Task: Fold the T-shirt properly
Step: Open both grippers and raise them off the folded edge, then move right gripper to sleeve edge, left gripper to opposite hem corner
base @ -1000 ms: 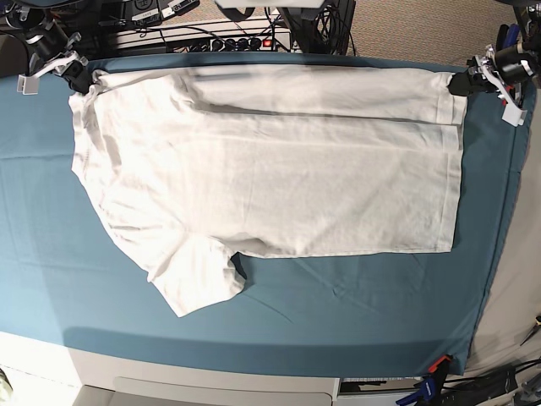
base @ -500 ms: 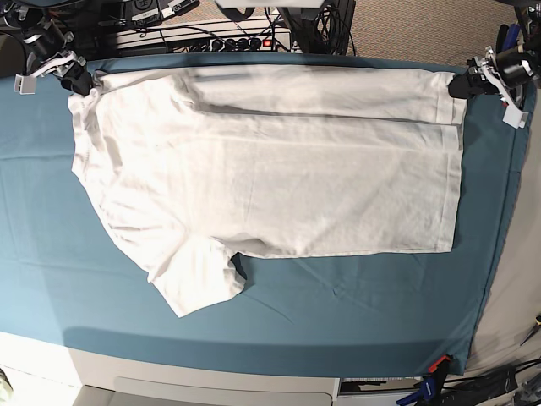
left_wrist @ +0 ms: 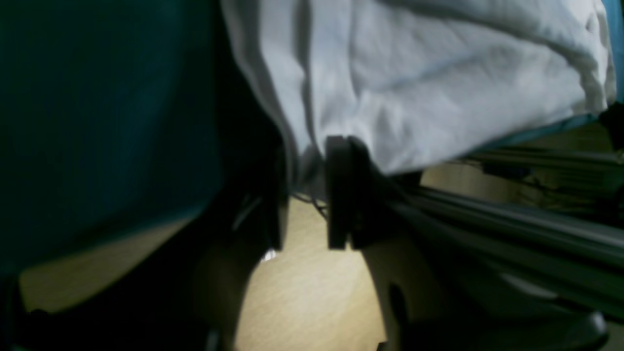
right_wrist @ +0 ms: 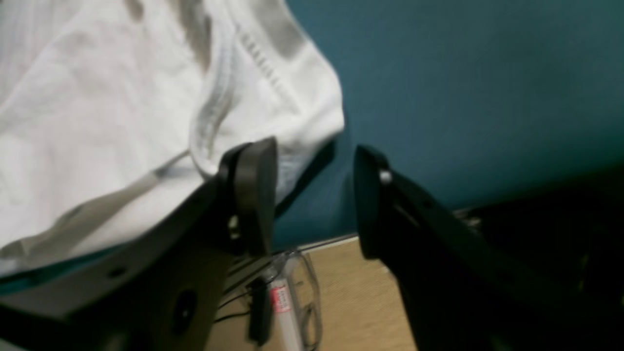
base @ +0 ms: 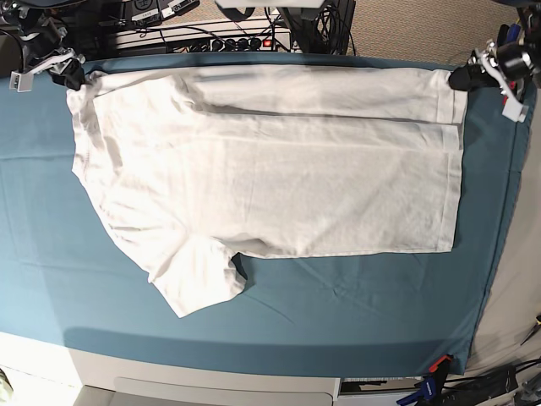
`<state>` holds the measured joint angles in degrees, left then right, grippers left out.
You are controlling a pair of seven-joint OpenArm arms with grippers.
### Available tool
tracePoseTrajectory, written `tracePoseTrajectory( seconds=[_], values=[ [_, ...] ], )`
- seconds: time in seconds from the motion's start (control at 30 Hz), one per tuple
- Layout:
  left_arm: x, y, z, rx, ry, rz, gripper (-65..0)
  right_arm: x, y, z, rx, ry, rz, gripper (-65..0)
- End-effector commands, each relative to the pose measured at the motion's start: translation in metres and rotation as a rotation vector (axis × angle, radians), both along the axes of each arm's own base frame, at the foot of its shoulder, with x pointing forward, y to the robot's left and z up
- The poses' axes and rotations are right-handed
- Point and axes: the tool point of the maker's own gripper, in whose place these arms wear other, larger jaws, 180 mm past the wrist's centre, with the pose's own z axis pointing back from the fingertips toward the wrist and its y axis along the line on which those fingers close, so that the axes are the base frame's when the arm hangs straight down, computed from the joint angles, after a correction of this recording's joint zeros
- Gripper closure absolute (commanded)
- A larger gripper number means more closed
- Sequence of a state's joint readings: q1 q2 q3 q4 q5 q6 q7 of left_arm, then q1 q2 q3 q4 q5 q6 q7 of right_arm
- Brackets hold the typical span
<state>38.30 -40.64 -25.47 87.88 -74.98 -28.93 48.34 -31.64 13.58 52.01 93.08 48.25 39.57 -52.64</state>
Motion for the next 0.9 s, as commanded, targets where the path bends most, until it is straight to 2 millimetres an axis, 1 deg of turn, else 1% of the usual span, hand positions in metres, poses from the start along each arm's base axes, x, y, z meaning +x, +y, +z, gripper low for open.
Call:
tracePoseTrajectory(
  seconds=[0.0,0.13,0.23,0.37,0.47,0.53,0.63,0.7,0.8,0.87],
  values=[
    [0.000,0.022,0.004,0.080,0.015,0.014,-14.5,0.014,-0.004,0.025,-0.056,-0.071,0.030,-26.2],
    [-0.002,0.030,0.020,0.128,-0.016,0.007,-14.5,0.028,0.003,0.050,-0.166,-0.102,0.094,-26.2],
    [0.001,0.040,0.035,0.175,-0.052,0.007,-14.5,0.035,0.005,0.066,-0.235,-0.126,0.103,-26.2],
    [0.018,0.054,0.059,0.226,-0.135,0.022,-14.5,0.044,0.010,0.084,-0.299,-0.161,0.132,-26.2],
    [0.029,0.057,0.077,0.259,-0.186,0.004,-14.5,0.048,0.013,0.093,-0.327,-0.185,0.147,-26.2],
    [0.039,0.057,0.088,0.291,-0.228,-0.023,-14.5,0.055,0.015,0.102,-0.338,-0.234,0.148,-26.2],
    [0.061,0.053,0.108,0.359,-0.309,-0.088,-14.5,0.068,0.013,0.113,-0.359,-0.285,0.140,-26.2],
    [0.083,0.056,0.125,0.409,-0.361,-0.088,-14.5,0.080,0.011,0.122,-0.378,-0.320,0.129,-26.2],
    [0.119,0.066,0.160,0.496,-0.486,-0.080,-14.5,0.096,0.006,0.133,-0.404,-0.366,0.100,-26.2],
    [0.141,0.076,0.185,0.560,-0.557,-0.054,-14.5,0.108,0.005,0.138,-0.419,-0.382,0.079,-26.2]
  ],
)
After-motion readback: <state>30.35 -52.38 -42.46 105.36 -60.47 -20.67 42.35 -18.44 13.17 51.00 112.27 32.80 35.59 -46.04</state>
